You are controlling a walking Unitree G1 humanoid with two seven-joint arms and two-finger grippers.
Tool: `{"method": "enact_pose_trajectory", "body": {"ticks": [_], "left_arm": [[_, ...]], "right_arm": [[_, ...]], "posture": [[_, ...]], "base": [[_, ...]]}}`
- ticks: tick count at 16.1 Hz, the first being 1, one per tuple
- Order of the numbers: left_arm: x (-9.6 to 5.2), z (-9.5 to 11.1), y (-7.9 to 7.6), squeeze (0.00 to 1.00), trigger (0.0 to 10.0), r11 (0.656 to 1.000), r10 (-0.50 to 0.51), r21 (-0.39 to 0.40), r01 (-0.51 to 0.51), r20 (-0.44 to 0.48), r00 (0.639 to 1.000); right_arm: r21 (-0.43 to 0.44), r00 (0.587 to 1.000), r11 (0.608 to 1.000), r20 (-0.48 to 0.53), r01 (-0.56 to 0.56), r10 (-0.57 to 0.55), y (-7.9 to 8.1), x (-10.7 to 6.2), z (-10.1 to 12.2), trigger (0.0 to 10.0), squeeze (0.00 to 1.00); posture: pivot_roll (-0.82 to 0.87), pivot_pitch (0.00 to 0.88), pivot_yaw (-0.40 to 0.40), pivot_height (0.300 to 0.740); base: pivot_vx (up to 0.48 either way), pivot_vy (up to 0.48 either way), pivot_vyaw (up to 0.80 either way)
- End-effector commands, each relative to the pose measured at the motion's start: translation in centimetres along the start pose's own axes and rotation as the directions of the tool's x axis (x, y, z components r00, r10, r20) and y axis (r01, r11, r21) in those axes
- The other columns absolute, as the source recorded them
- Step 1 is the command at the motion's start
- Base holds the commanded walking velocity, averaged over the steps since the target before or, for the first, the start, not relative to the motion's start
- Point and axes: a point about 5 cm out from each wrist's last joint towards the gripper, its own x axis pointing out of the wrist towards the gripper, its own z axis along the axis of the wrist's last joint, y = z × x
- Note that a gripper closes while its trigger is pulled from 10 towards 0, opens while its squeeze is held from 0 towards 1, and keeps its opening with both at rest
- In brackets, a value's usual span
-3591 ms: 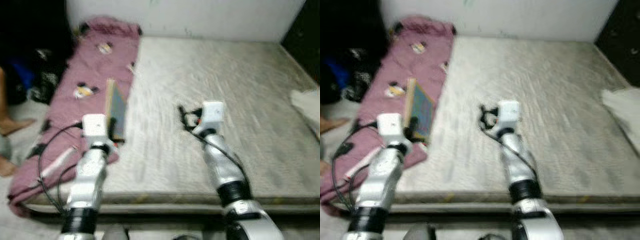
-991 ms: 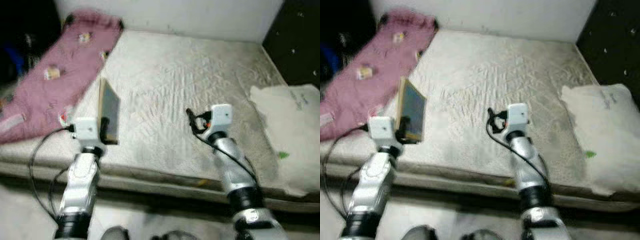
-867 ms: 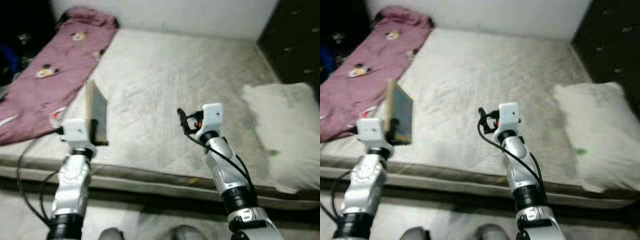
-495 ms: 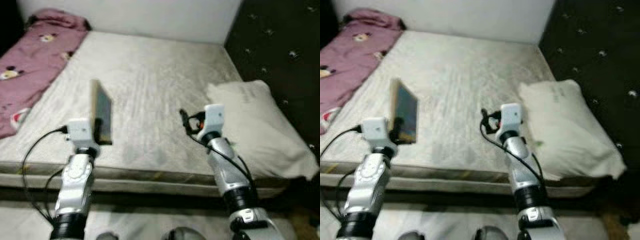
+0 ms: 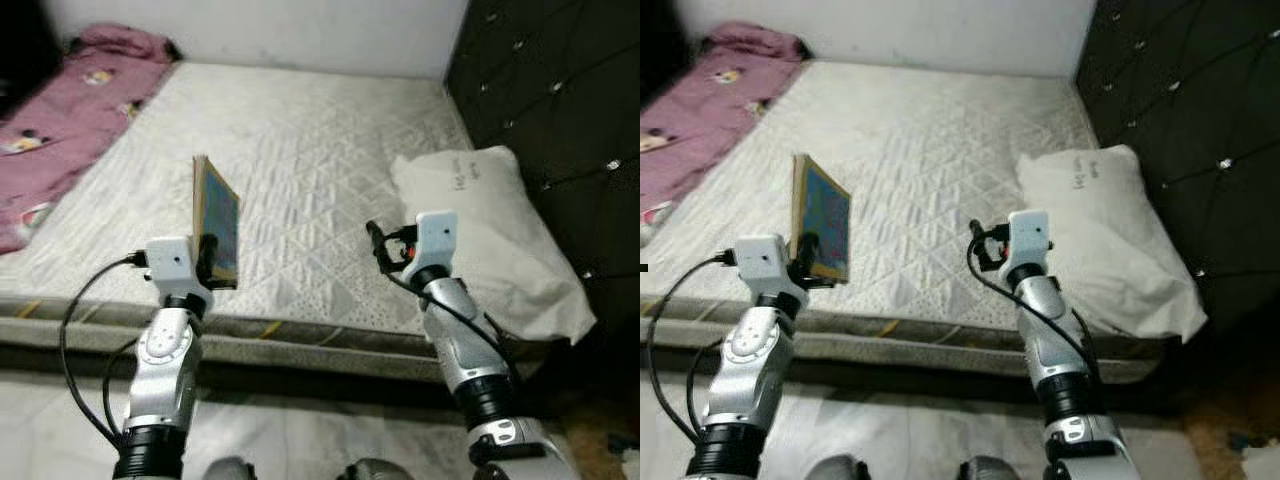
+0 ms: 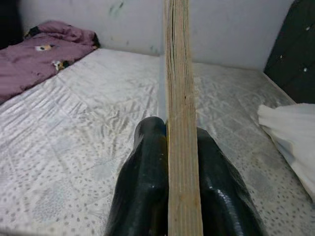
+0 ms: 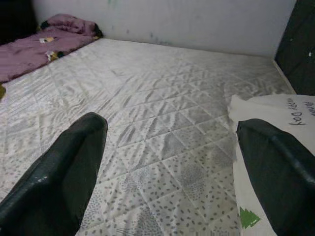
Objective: Clean up the room
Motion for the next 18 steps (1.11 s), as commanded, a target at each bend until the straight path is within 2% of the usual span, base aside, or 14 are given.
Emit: {"method": "enact_pose_trajectory", "body": {"ticks": [1, 3, 5, 16, 18], "left_arm": [[0.28, 1.25, 0.02, 0.0, 10.0, 1.0, -0.013, 0.008, 0.013, 0.06, 0.998], [0.29, 1.32, -0.02, 0.0, 10.0, 1.0, -0.023, 0.003, 0.022, 0.066, 0.998], [0.31, 1.37, -0.04, 0.0, 10.0, 1.0, -0.028, 0.001, 0.028, 0.07, 0.997], [0.35, 1.43, -0.28, 0.0, 10.0, 0.999, -0.043, -0.008, 0.044, 0.076, 0.996], [0.36, 1.45, -0.32, 0.0, 10.0, 0.999, -0.044, -0.008, 0.044, 0.076, 0.996]], "right_arm": [[0.01, 1.0, 1.0, 0.008, 0.012, -0.012, -0.08, 0.22, 0.45, 10.0, 0.0], [0.011, 1.0, 1.0, 0.01, 0.013, -0.013, -0.05, 0.24, 0.47, 10.0, 0.0], [0.013, 1.0, 1.0, 0.012, 0.014, -0.015, -0.03, 0.27, 0.5, 10.0, 0.0], [0.012, 1.0, 1.0, 0.012, 0.02, -0.02, -0.09, 0.24, 0.52, 10.0, 0.0], [0.013, 1.0, 1.0, 0.01, 0.021, -0.022, -0.12, 0.25, 0.52, 10.0, 0.0]], "posture": [[-0.08, 0.0, -0.046, 0.74], [-0.08, 0.0, -0.044, 0.74], [-0.08, 0.0, -0.043, 0.74], [-0.08, 0.0, -0.042, 0.74], [-0.08, 0.0, -0.042, 0.74]], "base": [[0.0, 0.0, -0.8], [0.0, 0.0, -0.74], [0.122, 0.0, 0.0], [0.314, 0.0, 0.0], [0.33, 0.0, -0.61]]}}
